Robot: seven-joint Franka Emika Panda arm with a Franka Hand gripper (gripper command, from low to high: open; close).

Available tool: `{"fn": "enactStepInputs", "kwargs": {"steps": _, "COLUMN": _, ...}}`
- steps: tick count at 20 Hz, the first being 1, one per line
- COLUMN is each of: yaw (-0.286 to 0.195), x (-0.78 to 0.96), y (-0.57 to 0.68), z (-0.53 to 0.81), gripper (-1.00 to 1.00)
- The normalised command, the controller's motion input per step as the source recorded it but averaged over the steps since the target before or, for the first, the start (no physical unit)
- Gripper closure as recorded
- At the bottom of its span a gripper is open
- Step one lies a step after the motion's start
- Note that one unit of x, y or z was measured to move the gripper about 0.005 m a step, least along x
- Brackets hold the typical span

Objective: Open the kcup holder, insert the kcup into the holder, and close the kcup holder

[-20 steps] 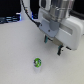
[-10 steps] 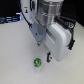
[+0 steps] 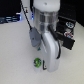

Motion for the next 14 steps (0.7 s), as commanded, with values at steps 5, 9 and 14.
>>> {"fn": "enactStepInputs", "kwargs": {"steps": 5, "yaw": -0.077, "x": 0.18, "y": -0.33, "z": -0.08, "gripper": -1.00}}
{"fn": "enactStepInputs", "kwargs": {"steps": 9, "yaw": -0.018, "x": -0.10, "y": -0.26, "z": -0.06, "gripper": -1.00}}
{"fn": "enactStepInputs", "kwargs": {"steps": 14, "yaw": -0.014, "x": -0.07, "y": -0.18, "z": -0.02, "gripper": -1.00}}
